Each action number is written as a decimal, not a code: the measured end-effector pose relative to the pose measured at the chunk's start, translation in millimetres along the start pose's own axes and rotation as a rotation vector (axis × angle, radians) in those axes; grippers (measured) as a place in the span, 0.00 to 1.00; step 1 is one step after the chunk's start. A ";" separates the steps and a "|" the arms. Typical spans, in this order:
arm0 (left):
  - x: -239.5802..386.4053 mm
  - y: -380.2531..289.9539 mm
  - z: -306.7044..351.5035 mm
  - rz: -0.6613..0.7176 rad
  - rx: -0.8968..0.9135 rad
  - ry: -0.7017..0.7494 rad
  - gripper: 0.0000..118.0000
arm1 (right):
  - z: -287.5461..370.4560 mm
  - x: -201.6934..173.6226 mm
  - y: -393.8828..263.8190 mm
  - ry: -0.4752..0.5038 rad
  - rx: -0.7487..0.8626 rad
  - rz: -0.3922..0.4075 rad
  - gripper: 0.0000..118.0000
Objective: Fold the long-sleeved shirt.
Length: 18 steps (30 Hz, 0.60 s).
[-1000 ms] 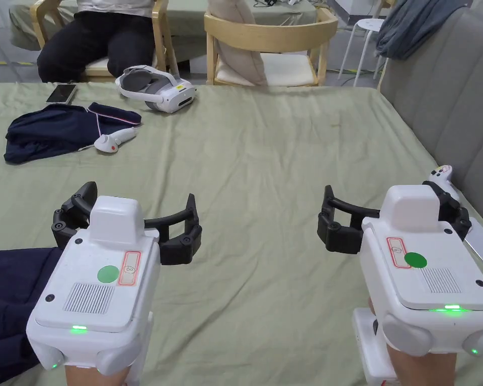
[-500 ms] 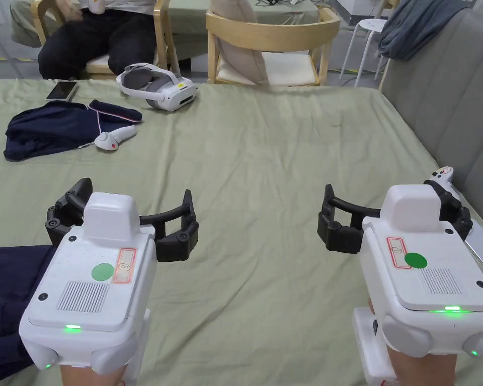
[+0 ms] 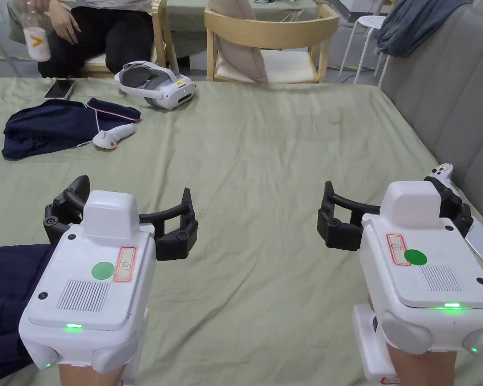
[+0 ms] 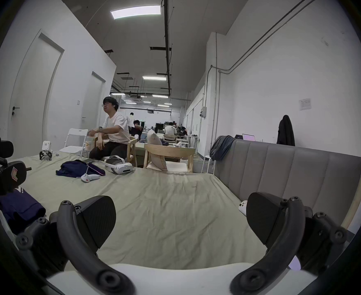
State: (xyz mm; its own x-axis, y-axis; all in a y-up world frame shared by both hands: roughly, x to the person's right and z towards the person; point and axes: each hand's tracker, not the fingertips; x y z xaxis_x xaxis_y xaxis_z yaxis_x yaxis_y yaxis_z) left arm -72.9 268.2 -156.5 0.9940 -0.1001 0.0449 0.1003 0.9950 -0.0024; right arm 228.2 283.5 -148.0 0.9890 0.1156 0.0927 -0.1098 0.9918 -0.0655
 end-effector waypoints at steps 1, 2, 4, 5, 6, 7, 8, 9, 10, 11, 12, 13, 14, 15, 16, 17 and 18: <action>0.1 0.1 0.2 0.000 0.001 0.006 0.94 | 0.0 -0.2 -0.1 0.000 0.001 0.001 1.00; 0.2 0.2 0.5 0.002 0.006 0.015 0.94 | -0.1 -0.4 -0.2 0.000 0.001 0.003 1.00; -0.7 0.4 0.9 0.010 0.010 0.012 0.94 | -0.5 0.1 -0.4 0.001 0.002 0.002 1.00; -1.1 0.7 1.0 0.013 0.009 0.008 0.94 | -0.3 -0.2 -0.5 0.003 0.003 -0.002 1.00; -1.3 0.7 0.9 0.016 0.007 0.006 0.94 | -0.1 -0.1 -0.7 0.006 0.005 -0.007 1.00; -1.2 0.6 0.8 0.015 0.006 0.006 0.94 | -0.2 0.0 -0.8 0.007 0.006 -0.010 1.00; -0.8 0.4 0.9 0.012 0.005 0.009 0.94 | -0.3 0.1 -0.9 0.007 0.006 -0.011 1.00; -0.5 0.3 1.3 0.008 0.005 0.012 0.94 | 0.0 -0.4 -1.1 0.005 0.009 -0.008 1.00; -0.1 0.4 1.6 0.008 0.006 0.012 0.94 | 0.3 -0.8 -1.2 0.001 0.012 -0.003 1.00; 0.1 0.4 1.8 0.008 0.006 0.010 0.94 | 0.4 -1.0 -1.2 -0.002 0.013 0.001 1.00; 0.3 0.5 2.0 0.009 0.006 0.008 0.94 | 0.4 -0.9 -1.3 -0.003 0.015 0.003 1.00; 0.7 0.4 2.1 0.009 0.007 0.008 0.94 | 0.6 -1.4 -1.4 -0.004 0.016 0.003 1.00; 0.8 0.5 1.6 0.009 0.006 0.008 0.94 | 0.6 -1.5 -1.5 -0.006 0.017 0.000 1.00; 1.3 0.5 1.0 0.007 0.003 0.007 0.94 | 0.2 -1.7 -1.8 -0.014 0.020 -0.001 1.00; 2.6 0.2 0.2 0.004 0.002 0.010 0.94 | -0.4 -1.9 -2.1 -0.022 0.021 0.003 1.00; 3.4 -0.1 0.0 -0.001 0.002 0.011 0.94 | -0.6 -2.3 -2.3 -0.025 0.021 0.007 1.00; 4.0 -0.6 0.2 -0.007 0.004 0.011 0.94 | -0.4 -2.6 -2.4 -0.025 0.021 0.013 1.00</action>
State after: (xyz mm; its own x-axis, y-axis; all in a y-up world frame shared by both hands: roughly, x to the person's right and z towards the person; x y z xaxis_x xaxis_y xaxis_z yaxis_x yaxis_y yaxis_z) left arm -69.0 267.2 -156.0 0.9937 -0.1068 0.0344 0.1068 0.9943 0.0019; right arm 225.9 280.7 -148.5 0.9846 0.1296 0.1171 -0.1250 0.9911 -0.0462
